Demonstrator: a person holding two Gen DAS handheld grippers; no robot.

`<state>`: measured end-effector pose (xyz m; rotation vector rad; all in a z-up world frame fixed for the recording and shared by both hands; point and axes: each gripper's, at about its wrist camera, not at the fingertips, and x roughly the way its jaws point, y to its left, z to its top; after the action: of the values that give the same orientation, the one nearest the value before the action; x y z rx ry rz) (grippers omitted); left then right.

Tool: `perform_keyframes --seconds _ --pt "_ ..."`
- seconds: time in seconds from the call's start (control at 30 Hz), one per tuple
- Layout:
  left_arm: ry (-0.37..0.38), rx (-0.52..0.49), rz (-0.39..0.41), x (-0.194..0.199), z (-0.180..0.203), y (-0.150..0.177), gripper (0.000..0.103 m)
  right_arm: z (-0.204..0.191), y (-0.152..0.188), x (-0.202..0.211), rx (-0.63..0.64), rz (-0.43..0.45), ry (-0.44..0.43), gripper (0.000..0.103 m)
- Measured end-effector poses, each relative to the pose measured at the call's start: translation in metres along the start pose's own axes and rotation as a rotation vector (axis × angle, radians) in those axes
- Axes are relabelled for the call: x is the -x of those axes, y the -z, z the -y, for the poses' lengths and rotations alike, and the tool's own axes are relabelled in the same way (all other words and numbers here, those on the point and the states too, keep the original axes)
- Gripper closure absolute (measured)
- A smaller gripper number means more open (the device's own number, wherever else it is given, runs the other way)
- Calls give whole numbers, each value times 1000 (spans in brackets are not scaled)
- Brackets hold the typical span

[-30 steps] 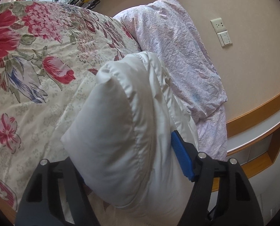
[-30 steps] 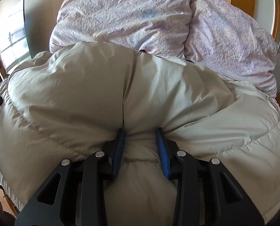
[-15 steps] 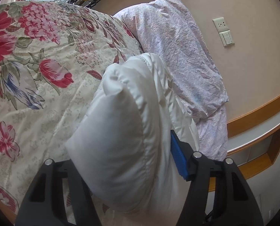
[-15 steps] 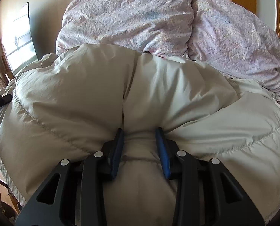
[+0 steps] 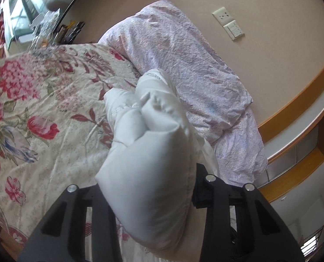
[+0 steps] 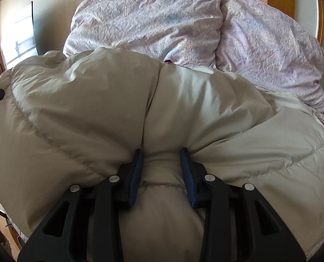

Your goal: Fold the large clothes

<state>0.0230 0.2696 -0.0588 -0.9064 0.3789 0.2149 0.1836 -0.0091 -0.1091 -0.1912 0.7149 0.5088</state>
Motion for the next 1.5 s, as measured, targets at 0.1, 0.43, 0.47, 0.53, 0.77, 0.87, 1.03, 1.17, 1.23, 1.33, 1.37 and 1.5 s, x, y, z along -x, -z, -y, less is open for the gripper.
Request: perform_keyframes --seconds 0.1,0.43,0.47,0.53,0.77,0.87,1.03,1.17,1.23,1.33,1.37,1.5 --pt "2 -108 21 6 29 0 65 0 -1 -1 -1 -4 0 65" --pt "115 -373 35 12 130 14 65 6 0 -1 -18 2 -20 65" --pt "129 -394 33 10 139 17 64 8 0 0 -21 2 -26 65" --pt "151 -424 26 8 154 23 64 11 0 0 -28 2 -39 65" --pt "229 -506 -12 -9 199 44 60 29 -2 2 -61 1 -124 65" --pt "248 -521 -18 -13 213 51 60 44 0 11 -99 7 -178 65" --pt "267 -544 -37 -22 233 64 60 63 14 39 -101 48 -195 65" --pt "285 -571 -62 -30 247 79 59 80 32 66 -98 88 -151 65" --pt "293 -584 -77 -34 254 87 59 93 42 78 -107 114 -108 62" --pt "304 -596 -99 -40 263 98 58 116 55 91 -133 134 -31 62" --pt "307 -599 -107 -43 266 102 58 123 60 94 -148 134 -9 62" --pt "323 -615 -146 -53 278 121 58 151 72 100 -205 125 55 62"
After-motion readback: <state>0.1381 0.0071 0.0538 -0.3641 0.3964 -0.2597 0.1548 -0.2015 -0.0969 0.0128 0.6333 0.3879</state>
